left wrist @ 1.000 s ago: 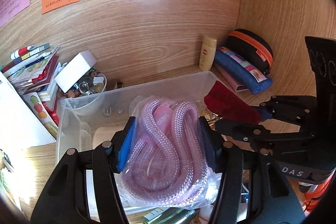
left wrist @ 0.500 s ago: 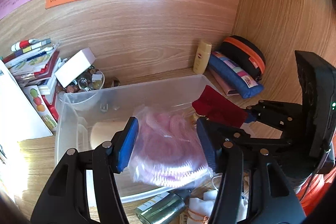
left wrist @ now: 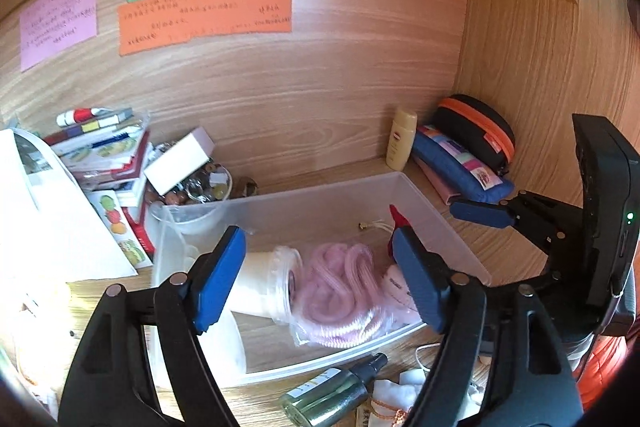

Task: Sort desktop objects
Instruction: 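Release the rope bag from the left tool while the right tool releases the red pouch into the box, then move both open tools back toward the remaining items on the desk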

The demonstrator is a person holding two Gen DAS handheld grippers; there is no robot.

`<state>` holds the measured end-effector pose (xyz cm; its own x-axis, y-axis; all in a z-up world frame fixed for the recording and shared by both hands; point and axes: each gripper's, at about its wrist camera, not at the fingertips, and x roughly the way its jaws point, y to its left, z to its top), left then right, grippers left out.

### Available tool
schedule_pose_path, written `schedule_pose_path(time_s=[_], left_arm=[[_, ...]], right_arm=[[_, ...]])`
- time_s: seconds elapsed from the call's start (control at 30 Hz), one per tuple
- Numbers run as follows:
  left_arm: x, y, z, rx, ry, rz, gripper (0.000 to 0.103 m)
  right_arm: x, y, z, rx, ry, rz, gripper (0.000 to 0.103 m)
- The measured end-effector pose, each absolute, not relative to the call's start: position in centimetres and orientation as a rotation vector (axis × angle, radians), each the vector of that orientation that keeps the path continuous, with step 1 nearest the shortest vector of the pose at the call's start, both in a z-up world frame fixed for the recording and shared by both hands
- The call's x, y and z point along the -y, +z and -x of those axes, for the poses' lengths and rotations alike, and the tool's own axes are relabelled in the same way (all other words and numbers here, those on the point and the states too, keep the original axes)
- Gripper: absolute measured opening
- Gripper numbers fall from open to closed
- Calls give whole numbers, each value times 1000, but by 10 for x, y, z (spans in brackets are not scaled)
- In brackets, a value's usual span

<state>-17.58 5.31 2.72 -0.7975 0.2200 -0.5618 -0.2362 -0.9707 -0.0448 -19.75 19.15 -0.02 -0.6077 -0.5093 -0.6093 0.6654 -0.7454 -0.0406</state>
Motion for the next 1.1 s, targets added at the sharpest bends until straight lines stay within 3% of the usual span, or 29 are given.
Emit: schedule_pose_path(time_s=[0.13, 0.37, 0.57, 1.1], left_arm=[[-50, 36, 164, -61, 2816, 822, 90], [-34, 44, 143, -49, 2869, 810, 100], [-17, 30, 131, -41, 2901, 868, 100], [16, -28, 73, -58, 2943, 1105, 100]], right_arm=[[-198, 7, 199, -303, -2301, -758, 83], [-211, 23, 194, -233, -2308, -770, 84], [-226, 25, 171, -302, -2380, -715, 90], [-267, -7, 129, -371, -2466, -809, 91]])
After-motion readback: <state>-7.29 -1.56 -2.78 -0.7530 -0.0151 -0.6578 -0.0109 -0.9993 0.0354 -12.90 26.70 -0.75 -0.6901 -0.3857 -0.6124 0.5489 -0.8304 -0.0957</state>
